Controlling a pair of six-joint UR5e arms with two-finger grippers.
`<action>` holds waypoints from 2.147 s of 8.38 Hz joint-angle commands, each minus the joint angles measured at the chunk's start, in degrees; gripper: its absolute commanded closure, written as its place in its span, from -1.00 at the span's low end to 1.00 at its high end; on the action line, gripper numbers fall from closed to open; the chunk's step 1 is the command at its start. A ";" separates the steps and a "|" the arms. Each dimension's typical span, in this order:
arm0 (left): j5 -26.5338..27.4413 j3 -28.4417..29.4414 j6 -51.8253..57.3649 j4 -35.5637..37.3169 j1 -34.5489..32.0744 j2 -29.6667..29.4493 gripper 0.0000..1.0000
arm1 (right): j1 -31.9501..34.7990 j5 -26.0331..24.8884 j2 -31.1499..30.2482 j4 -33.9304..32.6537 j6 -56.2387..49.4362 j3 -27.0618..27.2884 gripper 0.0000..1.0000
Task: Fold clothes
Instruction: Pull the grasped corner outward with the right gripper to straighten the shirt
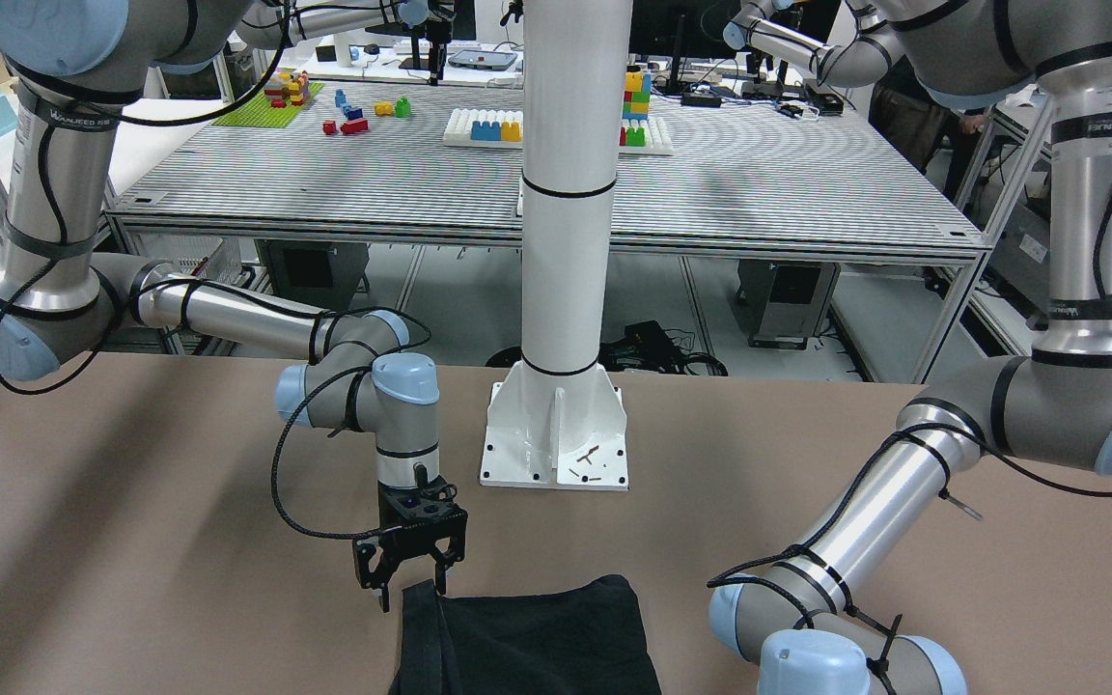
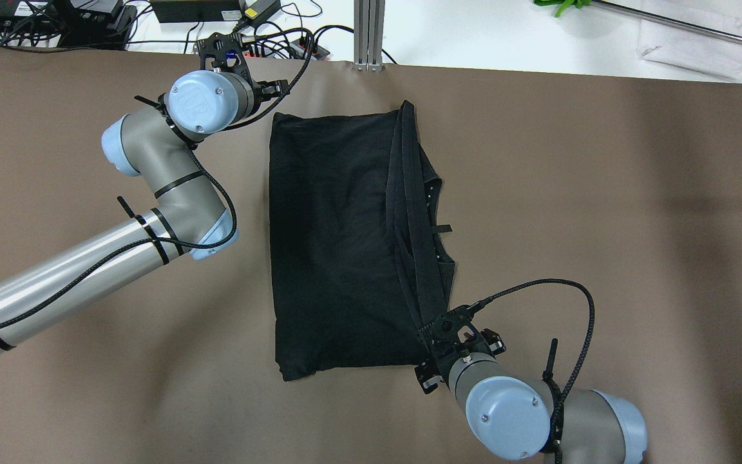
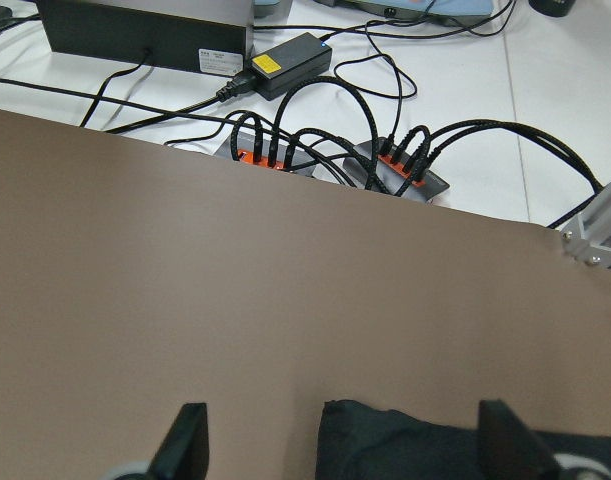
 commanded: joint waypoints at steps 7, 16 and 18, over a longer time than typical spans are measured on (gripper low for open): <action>-0.08 0.05 0.34 -0.02 -0.17 0.00 -0.89 | -3.45 -3.07 -0.33 0.01 3.44 0.52 -0.33; 0.01 -0.03 -0.53 -0.02 -0.08 0.09 -0.89 | -2.58 -3.69 -4.02 -0.43 3.27 5.87 1.00; 0.19 -0.03 -0.45 -0.02 -0.08 0.00 -0.89 | 1.62 0.14 -4.19 -0.52 3.70 5.62 1.00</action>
